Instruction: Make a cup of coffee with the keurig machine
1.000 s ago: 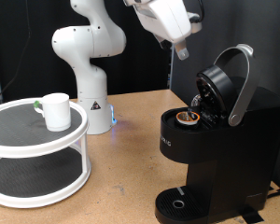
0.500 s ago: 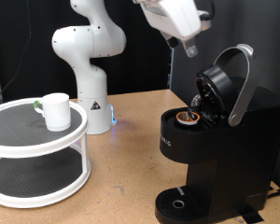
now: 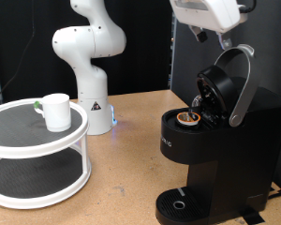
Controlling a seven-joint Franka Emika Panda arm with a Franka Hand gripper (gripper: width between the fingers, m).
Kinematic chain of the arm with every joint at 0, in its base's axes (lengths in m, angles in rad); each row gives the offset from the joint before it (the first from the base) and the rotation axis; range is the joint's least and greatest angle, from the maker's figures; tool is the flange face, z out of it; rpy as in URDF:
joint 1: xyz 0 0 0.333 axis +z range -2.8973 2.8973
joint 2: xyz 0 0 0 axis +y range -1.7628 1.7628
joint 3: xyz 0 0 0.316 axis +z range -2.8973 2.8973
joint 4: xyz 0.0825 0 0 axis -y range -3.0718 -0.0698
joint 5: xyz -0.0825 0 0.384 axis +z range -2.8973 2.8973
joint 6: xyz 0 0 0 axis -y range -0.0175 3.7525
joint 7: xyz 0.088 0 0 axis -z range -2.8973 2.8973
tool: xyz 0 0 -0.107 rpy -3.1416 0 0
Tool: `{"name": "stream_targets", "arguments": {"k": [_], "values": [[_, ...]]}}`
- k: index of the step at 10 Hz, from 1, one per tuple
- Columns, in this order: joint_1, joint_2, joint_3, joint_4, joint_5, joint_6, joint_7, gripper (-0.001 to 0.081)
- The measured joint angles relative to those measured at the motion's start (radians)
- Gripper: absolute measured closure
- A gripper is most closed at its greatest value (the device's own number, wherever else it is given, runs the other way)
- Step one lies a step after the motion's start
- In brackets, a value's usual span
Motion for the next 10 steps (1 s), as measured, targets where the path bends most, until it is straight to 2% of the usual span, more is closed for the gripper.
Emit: {"name": "stream_targets", "arguments": {"k": [5, 6, 7, 8, 10], "values": [[0.009, 0.008, 0.078, 0.011, 0.0, 0.057, 0.099, 0.0003], [0.01, 0.014, 0.091, 0.017, 0.0, 0.064, 0.11, 0.004], [0.01, 0.021, 0.105, 0.022, -0.001, 0.079, 0.123, 0.0176], [0.011, 0.025, 0.119, 0.024, -0.001, 0.098, 0.131, 0.0176], [0.012, 0.026, 0.146, 0.028, 0.0, 0.129, 0.151, 0.048]]}}
